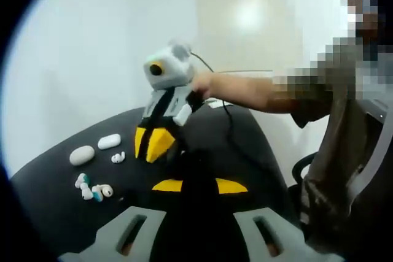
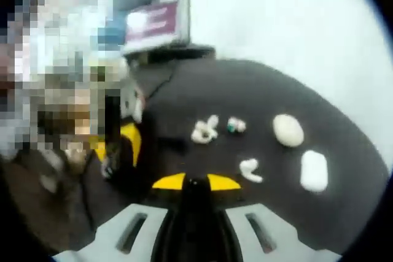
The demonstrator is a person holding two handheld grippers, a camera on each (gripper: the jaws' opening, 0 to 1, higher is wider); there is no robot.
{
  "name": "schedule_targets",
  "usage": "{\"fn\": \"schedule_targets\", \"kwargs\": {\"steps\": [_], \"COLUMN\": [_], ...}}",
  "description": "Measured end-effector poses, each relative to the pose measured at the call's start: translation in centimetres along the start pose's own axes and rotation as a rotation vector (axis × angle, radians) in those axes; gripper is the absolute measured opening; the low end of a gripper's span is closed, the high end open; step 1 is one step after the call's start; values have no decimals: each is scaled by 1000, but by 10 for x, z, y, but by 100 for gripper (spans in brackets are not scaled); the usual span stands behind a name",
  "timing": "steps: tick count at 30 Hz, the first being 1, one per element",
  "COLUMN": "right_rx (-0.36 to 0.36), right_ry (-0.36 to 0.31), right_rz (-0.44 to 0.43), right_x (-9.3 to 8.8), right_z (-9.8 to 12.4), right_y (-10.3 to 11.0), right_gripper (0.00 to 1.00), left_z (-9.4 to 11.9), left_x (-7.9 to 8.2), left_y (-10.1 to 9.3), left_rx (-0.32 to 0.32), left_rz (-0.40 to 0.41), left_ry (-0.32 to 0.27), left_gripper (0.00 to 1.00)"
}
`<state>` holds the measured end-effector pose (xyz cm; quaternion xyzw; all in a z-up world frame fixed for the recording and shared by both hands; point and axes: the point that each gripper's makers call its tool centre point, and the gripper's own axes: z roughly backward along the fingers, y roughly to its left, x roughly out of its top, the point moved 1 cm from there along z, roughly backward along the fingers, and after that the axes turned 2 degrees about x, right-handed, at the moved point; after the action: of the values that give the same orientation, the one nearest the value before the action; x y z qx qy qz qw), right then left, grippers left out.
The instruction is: Pick up three earphones and place each one into its charging case using tactile feedback, ensure that each earphone is properly inserted and securely positioned inside the case.
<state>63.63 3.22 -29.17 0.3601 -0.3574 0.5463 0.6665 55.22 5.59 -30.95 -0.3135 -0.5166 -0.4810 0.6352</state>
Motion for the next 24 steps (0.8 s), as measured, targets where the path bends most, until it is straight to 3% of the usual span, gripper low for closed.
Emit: {"fn": "schedule_targets", "kwargs": {"steps": [2, 5, 7, 15, 17, 24], "right_rx": [-16, -58, -58, -63, -83, -96], "right_ry": [-29, -104, -203, -447, -451, -428], "right_rz": [-1, 68, 84, 306, 413, 615], "right_x": [3, 10, 18, 35, 33, 24], "right_z": [6, 15, 21, 30, 28, 14], "right_y": [1, 8, 23, 74, 78, 90], "right_gripper": [14, 14, 14, 14, 14, 14], "left_z": [0, 0, -1, -1, -1, 0], "left_x": [0, 0, 0, 0, 0, -1], "left_y": [1, 1, 1, 2, 2, 2], "left_rx": [1, 2, 4, 4, 5, 6], "left_rz": [2, 6, 9, 20, 20, 22], "left_ry": [0, 1, 2, 3, 4, 4], "left_gripper": [15, 15, 15, 15, 15, 15]}}
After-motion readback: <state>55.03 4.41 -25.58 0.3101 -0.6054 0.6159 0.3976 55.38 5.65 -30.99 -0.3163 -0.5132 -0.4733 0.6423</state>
